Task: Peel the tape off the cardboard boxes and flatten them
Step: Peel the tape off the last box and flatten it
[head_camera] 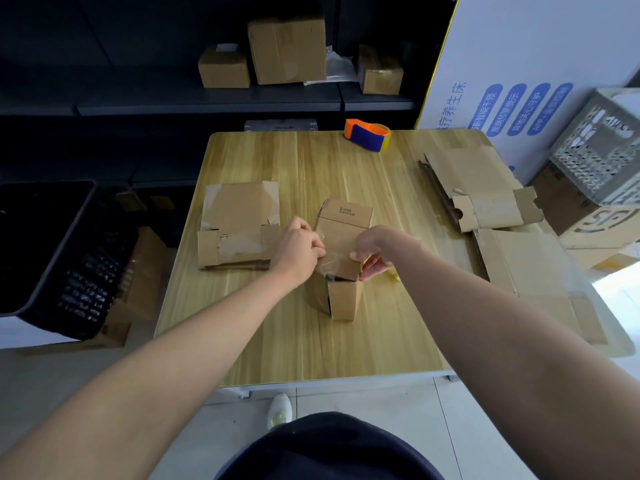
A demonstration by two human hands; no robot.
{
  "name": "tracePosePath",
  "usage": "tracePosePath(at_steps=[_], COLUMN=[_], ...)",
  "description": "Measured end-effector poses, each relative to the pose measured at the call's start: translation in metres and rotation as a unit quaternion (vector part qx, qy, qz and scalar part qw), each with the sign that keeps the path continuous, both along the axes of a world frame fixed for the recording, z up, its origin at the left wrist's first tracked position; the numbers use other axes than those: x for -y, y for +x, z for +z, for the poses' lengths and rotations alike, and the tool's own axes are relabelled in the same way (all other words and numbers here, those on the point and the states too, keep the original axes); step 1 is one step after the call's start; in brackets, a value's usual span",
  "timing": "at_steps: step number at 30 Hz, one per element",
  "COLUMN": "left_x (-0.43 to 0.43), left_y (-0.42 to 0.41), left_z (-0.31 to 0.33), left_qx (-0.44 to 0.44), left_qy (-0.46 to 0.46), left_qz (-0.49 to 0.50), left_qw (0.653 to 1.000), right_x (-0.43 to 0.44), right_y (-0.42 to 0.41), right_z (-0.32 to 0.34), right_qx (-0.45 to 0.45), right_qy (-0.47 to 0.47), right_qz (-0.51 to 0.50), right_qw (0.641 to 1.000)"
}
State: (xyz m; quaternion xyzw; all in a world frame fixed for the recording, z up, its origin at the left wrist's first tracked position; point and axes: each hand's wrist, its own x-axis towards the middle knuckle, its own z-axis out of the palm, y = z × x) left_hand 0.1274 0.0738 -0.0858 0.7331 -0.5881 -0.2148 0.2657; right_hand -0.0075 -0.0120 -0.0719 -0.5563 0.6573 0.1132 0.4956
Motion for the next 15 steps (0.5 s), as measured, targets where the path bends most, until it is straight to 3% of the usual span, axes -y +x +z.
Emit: tracePosePath(at_steps=[6,11,15], left_x=[0.0,-0.011,-0.015], left_y=[-0.005,0.003,0.008], left_z=[-0.005,0.003,0.008], left_qx=[0.021,-0.103,-0.176], left_qy=[0.016,0.035,0.033], left_qz=[-0.065,-0.141,-0.129], left_qw=[0.998,0.984,0.975], right_x=[-0.002,-0.002,-0.001], right_y=[-0.001,-0.002,-0.003], right_z=[0.001,-0.001,0.0], right_qx=[0.006,0.013,0.02], right_qy=[-0.005,-0.007,-0.002], right_qz=[-0.006,-0.01,-0.027], right_qw=[1.0,1.0,0.999])
